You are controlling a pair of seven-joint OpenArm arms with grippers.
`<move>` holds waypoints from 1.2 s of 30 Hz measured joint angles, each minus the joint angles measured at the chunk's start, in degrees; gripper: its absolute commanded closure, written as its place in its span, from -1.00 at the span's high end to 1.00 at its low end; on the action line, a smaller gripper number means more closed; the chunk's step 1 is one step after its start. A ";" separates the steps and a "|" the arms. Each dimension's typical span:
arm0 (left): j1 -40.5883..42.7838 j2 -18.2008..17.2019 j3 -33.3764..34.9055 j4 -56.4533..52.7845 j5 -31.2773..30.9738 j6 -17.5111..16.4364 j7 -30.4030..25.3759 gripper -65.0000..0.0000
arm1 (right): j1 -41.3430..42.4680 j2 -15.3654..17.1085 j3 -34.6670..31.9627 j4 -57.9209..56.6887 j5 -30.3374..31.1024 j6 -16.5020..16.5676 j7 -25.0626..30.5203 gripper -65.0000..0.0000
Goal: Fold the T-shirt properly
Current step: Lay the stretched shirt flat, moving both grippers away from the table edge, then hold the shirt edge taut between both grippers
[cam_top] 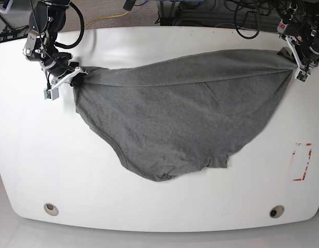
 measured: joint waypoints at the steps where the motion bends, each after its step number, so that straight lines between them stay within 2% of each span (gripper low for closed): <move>1: 0.02 0.00 0.00 0.00 0.02 0.00 0.00 -0.95 | -0.24 0.00 0.00 0.00 0.00 0.02 0.04 -1.00; 5: 0.04 -0.17 -0.02 -0.04 0.02 -0.07 -0.50 -0.95 | -1.38 0.02 0.00 0.07 0.28 0.02 0.33 -1.00; 8: 0.15 -0.33 -0.07 -0.04 0.57 -0.11 -3.93 -0.95 | -2.75 0.04 0.04 0.09 2.40 -0.02 0.28 -1.00; 13: 0.07 -0.11 -0.04 -1.20 7.23 -0.17 -6.82 -0.95 | -4.55 0.48 0.11 0.11 6.60 0.02 0.31 -1.00; 16: -0.35 -0.11 -0.04 -1.51 8.48 -0.20 -8.44 -0.95 | -5.51 0.50 0.11 0.11 7.65 0.04 0.31 -1.00; 20: -3.91 0.13 -0.04 -1.77 9.14 -0.33 -8.63 -0.94 | -6.27 0.42 0.13 0.11 8.92 1.55 0.28 -1.00; 28: -10.03 -0.15 0.00 -1.77 9.33 -0.39 -8.96 -0.93 | -5.60 -0.31 -0.13 0.94 9.11 1.53 0.15 -1.00; 32: -13.33 -1.77 0.15 -1.75 8.85 -0.39 -9.33 -0.67 | -4.63 -0.96 -0.37 1.62 9.22 1.53 0.28 -1.00; 36: -15.21 -2.29 0.02 -1.75 9.29 -0.37 -8.20 -0.06 | -4.28 -1.05 -0.42 1.62 9.14 1.53 0.24 -1.00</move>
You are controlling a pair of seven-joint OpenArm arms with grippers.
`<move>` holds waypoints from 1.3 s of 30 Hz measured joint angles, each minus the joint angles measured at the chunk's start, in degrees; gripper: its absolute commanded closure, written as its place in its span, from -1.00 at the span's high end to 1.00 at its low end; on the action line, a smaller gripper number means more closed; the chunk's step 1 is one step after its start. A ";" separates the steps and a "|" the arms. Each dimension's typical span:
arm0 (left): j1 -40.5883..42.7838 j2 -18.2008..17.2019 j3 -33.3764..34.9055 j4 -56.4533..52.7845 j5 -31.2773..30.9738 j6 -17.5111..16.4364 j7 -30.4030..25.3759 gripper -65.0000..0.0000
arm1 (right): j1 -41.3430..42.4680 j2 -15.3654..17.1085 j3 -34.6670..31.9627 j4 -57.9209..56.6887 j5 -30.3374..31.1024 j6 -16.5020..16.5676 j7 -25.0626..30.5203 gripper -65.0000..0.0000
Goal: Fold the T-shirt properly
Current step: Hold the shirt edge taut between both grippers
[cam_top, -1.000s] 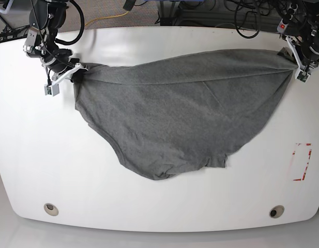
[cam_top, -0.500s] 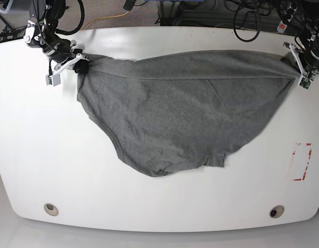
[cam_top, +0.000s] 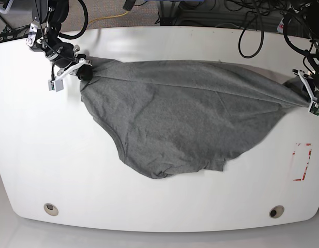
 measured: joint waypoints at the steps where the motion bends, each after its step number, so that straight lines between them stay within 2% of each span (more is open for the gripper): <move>1: -0.76 0.11 -0.09 -0.02 -0.02 0.02 1.09 0.03 | 0.15 -0.04 0.00 -0.02 0.04 0.00 0.00 -1.00; 2: -1.55 0.17 -0.09 -0.15 0.00 -0.02 1.53 0.16 | 0.26 -0.04 0.00 -0.02 0.07 0.00 0.04 -1.00; 4: -3.98 0.09 -0.09 -1.66 -0.09 -0.02 2.34 0.29 | 0.28 -0.20 0.00 -0.02 -0.04 0.00 0.07 -1.00; 9: -9.42 0.07 -0.74 -9.38 -0.04 0.02 3.34 0.32 | 0.26 -0.63 0.04 -0.02 -0.17 0.00 -0.02 -1.00; 13: -9.84 -0.35 -3.78 -9.97 -0.61 0.02 3.48 0.32 | 0.26 -0.61 0.02 -0.02 -0.13 0.00 0.02 -1.00; 17: -8.61 -0.66 -5.38 -9.64 -0.55 0.00 6.08 0.33 | 0.24 -0.50 0.04 -0.02 -0.13 0.00 0.07 -1.00; 23: -3.85 -0.50 -11.37 -9.64 -0.81 0.07 8.22 0.33 | 0.26 -0.37 0.04 -0.02 -0.33 -0.02 0.02 -1.00; 31: 5.73 -0.04 -10.86 -9.64 -12.83 0.00 7.91 0.32 | 0.42 -0.55 -2.80 -0.02 -0.52 0.00 -0.04 -1.00; 34: 6.47 0.09 -9.92 -9.77 -12.31 0.04 8.09 0.32 | 0.39 -0.63 -3.04 -0.02 -0.33 0.00 0.07 -1.00; 39: 5.88 2.40 -7.89 -11.89 -13.22 0.02 7.58 0.32 | 0.39 -0.52 -3.02 -0.02 -0.35 -0.02 0.04 -1.00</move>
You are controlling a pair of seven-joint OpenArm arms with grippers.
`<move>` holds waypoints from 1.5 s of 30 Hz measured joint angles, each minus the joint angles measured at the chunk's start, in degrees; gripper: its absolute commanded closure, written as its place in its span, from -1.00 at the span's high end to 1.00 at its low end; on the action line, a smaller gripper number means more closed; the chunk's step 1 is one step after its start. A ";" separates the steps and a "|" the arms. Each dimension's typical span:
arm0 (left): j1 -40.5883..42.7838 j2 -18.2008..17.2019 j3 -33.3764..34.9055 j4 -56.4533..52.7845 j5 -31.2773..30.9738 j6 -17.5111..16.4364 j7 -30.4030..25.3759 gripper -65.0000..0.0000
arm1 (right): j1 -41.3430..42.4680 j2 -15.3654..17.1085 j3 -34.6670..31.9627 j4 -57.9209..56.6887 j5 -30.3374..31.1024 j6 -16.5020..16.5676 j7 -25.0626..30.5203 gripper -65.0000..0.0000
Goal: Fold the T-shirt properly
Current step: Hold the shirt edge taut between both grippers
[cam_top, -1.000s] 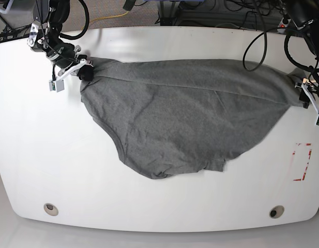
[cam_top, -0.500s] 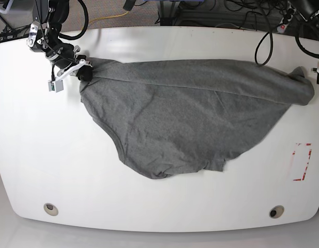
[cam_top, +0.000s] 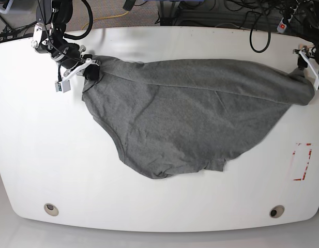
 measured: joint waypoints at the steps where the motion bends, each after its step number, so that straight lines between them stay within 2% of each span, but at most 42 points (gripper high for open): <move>1: -0.02 0.13 0.02 -0.74 -0.15 0.00 -0.42 0.32 | 0.00 0.02 0.00 0.00 -0.02 0.00 0.02 -1.00; 6: 0.17 -0.83 2.86 -5.84 1.40 0.17 -4.24 0.32 | 0.02 -0.02 0.00 0.00 0.02 0.02 0.02 -1.00; 9: -0.02 -0.22 4.90 -7.56 0.33 0.17 -7.10 0.32 | 0.00 0.00 0.02 0.00 0.00 0.02 0.02 -1.00; 18: -1.99 -0.66 5.14 -10.23 1.33 0.17 -7.28 0.32 | 0.02 -0.11 0.04 0.00 0.00 0.02 0.02 -1.00; 26: -4.76 -0.70 5.01 -12.41 8.35 0.15 -9.07 0.32 | 0.02 -0.02 0.17 0.00 0.00 0.02 0.02 -1.00; 30: -5.01 -0.72 5.51 -13.64 8.26 0.17 -13.18 0.32 | 0.24 0.02 0.31 0.00 -0.04 0.00 0.00 -1.00; 37: -6.95 -2.56 9.35 -17.33 7.39 0.22 -14.19 0.29 | 0.74 -0.76 0.31 0.00 0.00 0.02 0.02 -1.00; 38: -7.17 -2.60 9.57 -17.57 7.41 0.22 -14.19 0.23 | 0.72 -0.79 0.31 0.00 -0.02 0.00 0.00 -1.00; 41: -7.10 -2.51 9.88 -17.79 7.30 0.22 -14.29 -0.18 | 0.79 -0.87 0.35 0.00 0.00 0.00 0.02 -1.00; 43: -6.95 -2.40 9.88 -17.84 6.51 0.20 -14.69 -0.61 | 1.11 -0.92 0.37 0.00 -0.04 -0.02 0.00 -1.00; 45: -7.06 -2.38 9.88 -17.90 6.86 0.09 -14.80 -0.92 | 1.53 -0.92 0.37 0.00 -0.20 -0.07 0.02 -1.00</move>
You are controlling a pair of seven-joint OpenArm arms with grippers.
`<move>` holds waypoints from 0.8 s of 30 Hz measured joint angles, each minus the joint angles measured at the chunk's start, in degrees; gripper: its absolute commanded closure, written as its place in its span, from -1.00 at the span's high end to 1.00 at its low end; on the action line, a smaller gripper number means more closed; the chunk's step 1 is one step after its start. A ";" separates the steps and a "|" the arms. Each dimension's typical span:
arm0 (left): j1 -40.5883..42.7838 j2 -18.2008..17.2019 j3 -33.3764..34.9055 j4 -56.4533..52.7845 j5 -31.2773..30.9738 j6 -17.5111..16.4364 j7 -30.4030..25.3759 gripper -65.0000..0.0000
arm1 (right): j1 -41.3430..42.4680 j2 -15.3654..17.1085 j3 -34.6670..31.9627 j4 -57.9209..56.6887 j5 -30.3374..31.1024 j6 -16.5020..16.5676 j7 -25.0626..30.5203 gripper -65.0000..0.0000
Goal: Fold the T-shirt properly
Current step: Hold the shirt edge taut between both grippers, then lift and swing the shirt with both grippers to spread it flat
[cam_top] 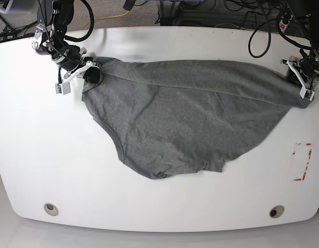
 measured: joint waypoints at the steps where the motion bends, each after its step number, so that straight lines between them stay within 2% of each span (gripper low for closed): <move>1: -0.11 0.04 -0.13 0.00 0.90 -0.09 -0.02 -0.98 | 0.42 0.00 0.00 0.00 -0.02 0.02 -0.02 -1.00; 6: -1.07 0.79 -4.68 0.90 8.07 -0.22 -0.02 -0.99 | 3.19 0.33 0.00 -0.02 -0.26 -0.07 -0.09 -1.00; 10: -2.14 0.70 -7.45 4.85 9.20 -0.11 -1.33 -0.99 | 6.54 1.27 0.02 -0.04 -0.22 -0.09 -0.31 -1.00; 19: -4.31 0.55 -8.15 17.79 10.32 -0.22 -1.68 -0.99 | 16.15 4.04 1.60 -0.22 -0.20 -0.24 -0.39 -1.00; 24: -8.50 0.70 -6.36 23.87 17.07 -0.61 -1.11 -0.99 | 22.75 6.03 1.53 -1.01 -0.13 0.00 -0.39 -1.00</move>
